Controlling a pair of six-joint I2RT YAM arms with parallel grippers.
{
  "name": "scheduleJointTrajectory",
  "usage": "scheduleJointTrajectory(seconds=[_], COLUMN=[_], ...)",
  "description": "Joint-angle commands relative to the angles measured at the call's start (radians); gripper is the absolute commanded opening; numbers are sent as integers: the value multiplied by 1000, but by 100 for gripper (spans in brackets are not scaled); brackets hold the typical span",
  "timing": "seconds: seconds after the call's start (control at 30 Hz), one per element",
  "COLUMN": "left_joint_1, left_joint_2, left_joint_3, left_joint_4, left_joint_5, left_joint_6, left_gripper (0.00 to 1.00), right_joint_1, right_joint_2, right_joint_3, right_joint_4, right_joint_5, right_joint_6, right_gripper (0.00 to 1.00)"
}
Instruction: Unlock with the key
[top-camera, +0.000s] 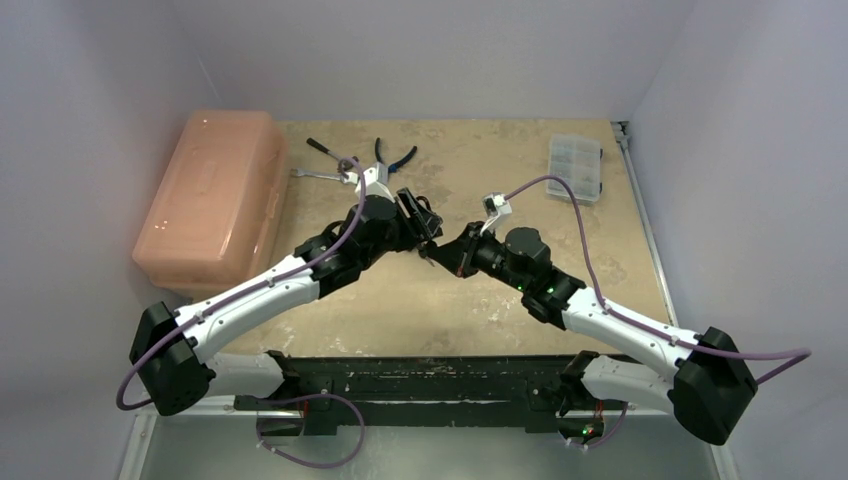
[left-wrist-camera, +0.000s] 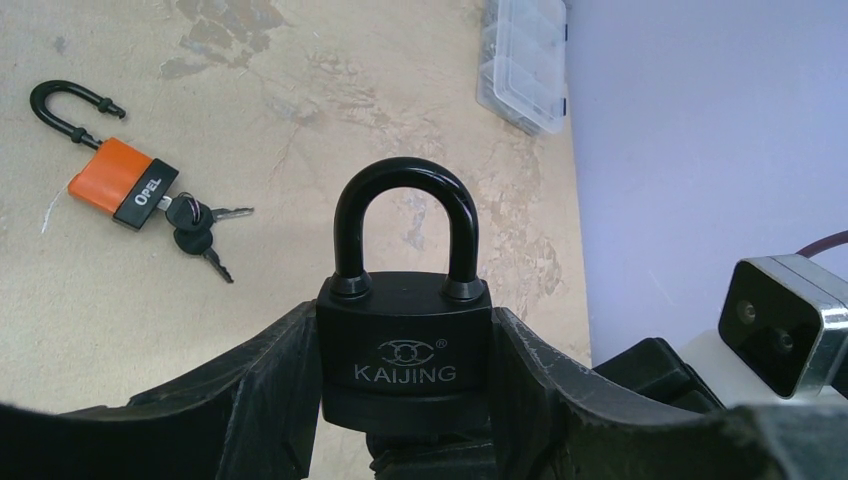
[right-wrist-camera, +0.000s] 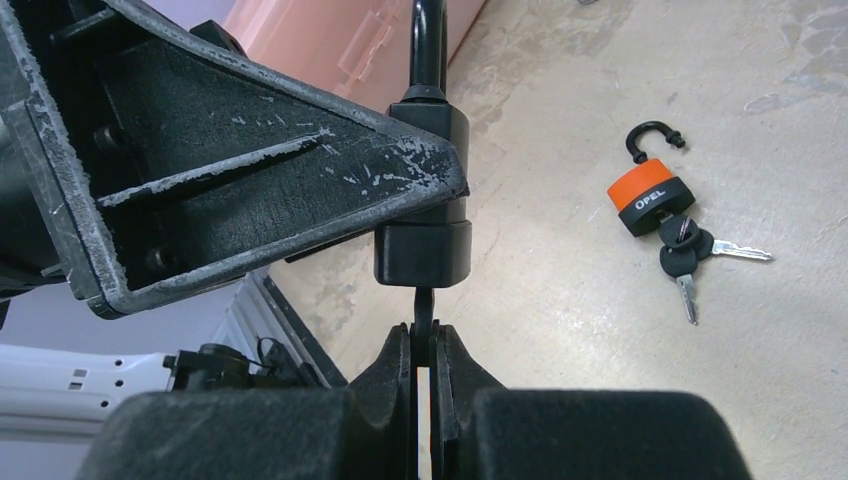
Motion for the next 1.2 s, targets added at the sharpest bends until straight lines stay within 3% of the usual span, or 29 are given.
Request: scheduleJointTrajectory(seconds=[0.0, 0.5, 1.17], left_joint_1=[-5, -4, -4], left_joint_2=[-66, -95, -117], left_joint_3=[3, -20, -35], left_joint_4=[98, 110, 205], left_joint_5=[55, 79, 113], left_joint_6=[-31, -44, -44], left_gripper=[0, 0, 0], right_joint_1=[-15, -20, -101], right_joint_2=[-1, 12, -9], right_joint_3=[46, 78, 33], right_joint_4=[58, 72, 214], right_joint_5=[93, 85, -82], right_joint_6=[32, 98, 212], right_gripper=[0, 0, 0])
